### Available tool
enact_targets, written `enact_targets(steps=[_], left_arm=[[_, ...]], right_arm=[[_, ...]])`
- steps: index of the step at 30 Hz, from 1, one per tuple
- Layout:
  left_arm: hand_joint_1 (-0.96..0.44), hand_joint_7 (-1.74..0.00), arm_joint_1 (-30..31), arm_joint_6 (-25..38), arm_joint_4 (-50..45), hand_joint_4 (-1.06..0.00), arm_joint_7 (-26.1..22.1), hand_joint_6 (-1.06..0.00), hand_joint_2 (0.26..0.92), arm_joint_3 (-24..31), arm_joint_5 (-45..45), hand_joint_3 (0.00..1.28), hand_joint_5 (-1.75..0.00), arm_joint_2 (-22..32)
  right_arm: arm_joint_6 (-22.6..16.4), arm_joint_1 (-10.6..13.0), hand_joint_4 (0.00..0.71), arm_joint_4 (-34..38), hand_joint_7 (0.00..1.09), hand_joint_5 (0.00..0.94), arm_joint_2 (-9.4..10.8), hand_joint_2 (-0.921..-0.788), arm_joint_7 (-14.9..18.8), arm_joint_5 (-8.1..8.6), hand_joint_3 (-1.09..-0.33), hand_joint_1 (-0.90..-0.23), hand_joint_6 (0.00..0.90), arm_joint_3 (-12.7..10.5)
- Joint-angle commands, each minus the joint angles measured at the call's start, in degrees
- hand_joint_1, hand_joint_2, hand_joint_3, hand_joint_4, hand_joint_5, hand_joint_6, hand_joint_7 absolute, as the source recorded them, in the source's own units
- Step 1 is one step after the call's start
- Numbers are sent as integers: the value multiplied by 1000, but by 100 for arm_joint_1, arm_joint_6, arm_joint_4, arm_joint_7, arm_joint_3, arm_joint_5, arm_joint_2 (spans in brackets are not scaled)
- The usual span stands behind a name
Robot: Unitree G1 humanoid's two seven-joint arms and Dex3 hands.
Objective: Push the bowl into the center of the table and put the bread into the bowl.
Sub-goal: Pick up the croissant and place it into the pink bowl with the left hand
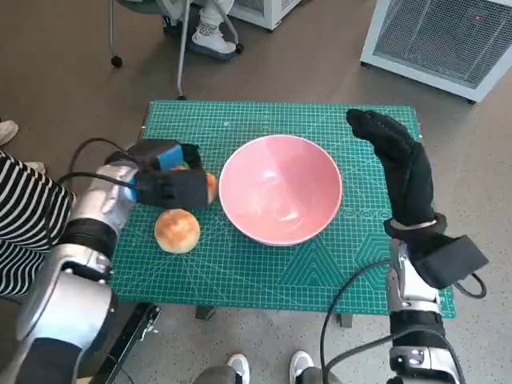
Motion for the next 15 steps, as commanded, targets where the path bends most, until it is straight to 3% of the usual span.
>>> enact_targets(steps=[1,15], left_arm=[[1,-1227,-464,-236,-208,-640,340,-609,920,261,-193,98,-1172,252],[1,-1176,-490,-1336,-1261,-673,1161,-624,920,817,-628,76,-1181,235]], right_arm=[[75,119,170,115,544,1,1,-921,18,37,-771,-774,-1,-24],[88,130,168,117,543,0,51,-921,94,132,-768,-776,-1,-9]])
